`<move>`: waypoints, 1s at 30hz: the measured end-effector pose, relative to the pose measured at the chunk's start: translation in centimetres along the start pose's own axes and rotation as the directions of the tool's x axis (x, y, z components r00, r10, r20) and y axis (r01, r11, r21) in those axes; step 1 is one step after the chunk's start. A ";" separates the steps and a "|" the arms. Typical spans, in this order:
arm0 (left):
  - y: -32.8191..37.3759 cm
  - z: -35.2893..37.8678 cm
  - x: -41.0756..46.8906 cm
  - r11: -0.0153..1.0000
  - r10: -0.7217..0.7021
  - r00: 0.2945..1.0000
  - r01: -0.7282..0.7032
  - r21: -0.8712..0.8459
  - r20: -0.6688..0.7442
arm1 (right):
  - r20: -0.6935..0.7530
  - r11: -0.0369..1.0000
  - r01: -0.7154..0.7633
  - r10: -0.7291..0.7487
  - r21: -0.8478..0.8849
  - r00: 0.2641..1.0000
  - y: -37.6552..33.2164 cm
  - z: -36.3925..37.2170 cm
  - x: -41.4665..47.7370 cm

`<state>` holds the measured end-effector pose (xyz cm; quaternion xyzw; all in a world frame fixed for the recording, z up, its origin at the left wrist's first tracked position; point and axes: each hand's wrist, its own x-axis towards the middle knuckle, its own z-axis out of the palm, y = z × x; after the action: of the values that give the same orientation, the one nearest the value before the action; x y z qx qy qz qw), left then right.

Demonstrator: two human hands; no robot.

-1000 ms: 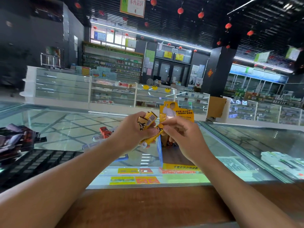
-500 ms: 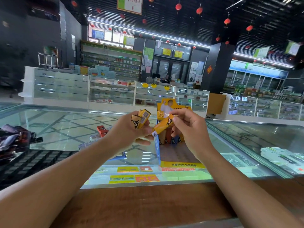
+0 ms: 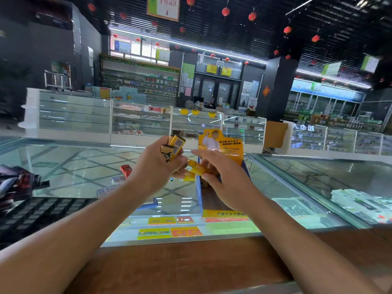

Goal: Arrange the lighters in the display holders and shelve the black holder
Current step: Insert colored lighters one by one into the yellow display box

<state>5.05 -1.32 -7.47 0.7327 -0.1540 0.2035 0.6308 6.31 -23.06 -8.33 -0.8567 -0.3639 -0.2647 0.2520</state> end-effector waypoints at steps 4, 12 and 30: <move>-0.3 -0.4 0.2 0.999 -0.031 0.999 0.032 0.014 -0.043 | -0.051 0.999 0.024 -0.027 -0.048 0.998 -0.3 -0.2 0.0; 0.0 0.2 -0.4 0.994 -0.081 0.997 0.082 0.065 -0.019 | -0.218 0.878 -0.206 0.323 0.431 0.921 2.3 -1.8 0.1; -0.5 0.3 -0.5 0.968 -0.248 0.962 0.243 0.060 0.116 | -0.193 0.919 -0.360 0.387 0.161 0.902 5.2 -2.8 -0.4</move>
<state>4.86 -1.52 -8.14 0.7712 -0.0957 0.0820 0.6240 9.24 -28.17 -7.72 -0.8589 -0.1777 -0.2821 0.3888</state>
